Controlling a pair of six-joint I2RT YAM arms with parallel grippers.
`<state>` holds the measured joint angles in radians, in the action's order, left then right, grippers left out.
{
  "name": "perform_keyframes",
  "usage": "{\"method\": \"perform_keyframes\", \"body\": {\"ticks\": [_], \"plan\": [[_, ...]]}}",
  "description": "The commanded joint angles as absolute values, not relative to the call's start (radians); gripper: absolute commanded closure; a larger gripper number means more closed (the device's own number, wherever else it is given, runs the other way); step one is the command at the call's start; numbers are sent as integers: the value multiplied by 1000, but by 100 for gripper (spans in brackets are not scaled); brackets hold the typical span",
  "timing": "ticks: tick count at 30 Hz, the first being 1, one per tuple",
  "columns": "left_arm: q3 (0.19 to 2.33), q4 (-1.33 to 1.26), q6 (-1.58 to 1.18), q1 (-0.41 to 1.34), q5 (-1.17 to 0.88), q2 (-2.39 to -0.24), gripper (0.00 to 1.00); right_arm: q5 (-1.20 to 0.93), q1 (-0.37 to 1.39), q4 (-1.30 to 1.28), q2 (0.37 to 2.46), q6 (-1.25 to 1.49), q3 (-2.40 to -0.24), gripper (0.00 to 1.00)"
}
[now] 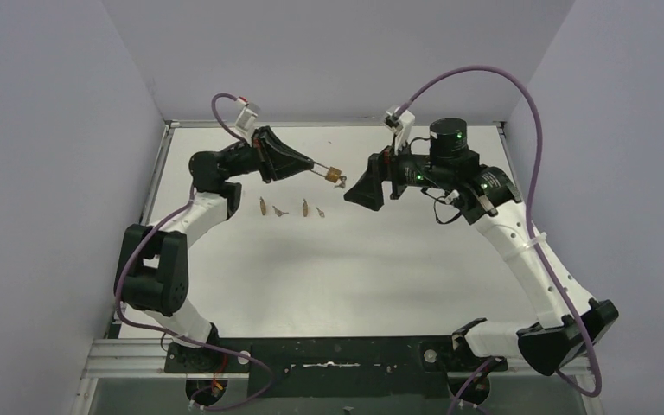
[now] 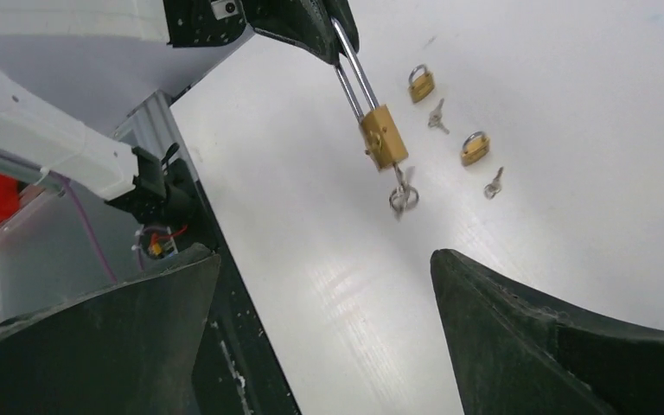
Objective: Lock with the key
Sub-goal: Lock the lock.
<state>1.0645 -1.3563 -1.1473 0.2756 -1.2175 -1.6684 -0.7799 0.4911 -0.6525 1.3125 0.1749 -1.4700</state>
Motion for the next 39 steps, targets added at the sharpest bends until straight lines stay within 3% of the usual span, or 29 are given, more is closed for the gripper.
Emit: {"method": "perform_keyframes", "body": {"ticks": [1,6,11,21,39], "plan": [[1004,-1321,-1049,210,-962,-1515,100,-667,467,-385,1186,207,-1462,0],[879,-962,-781,226,-668,-1274,100,-862,421,77,1190,358,-1334,0],[770,-957,-772,250,-412,-1129,100,-1006,415,516,1309,533,-1276,0],[782,-1017,-810,276,-435,-1065,100,-1037,419,1474,1621,1066,-1329,7],[800,-1052,-825,277,-458,-1072,100,-1051,538,1250,1736,855,-1444,12]]}}
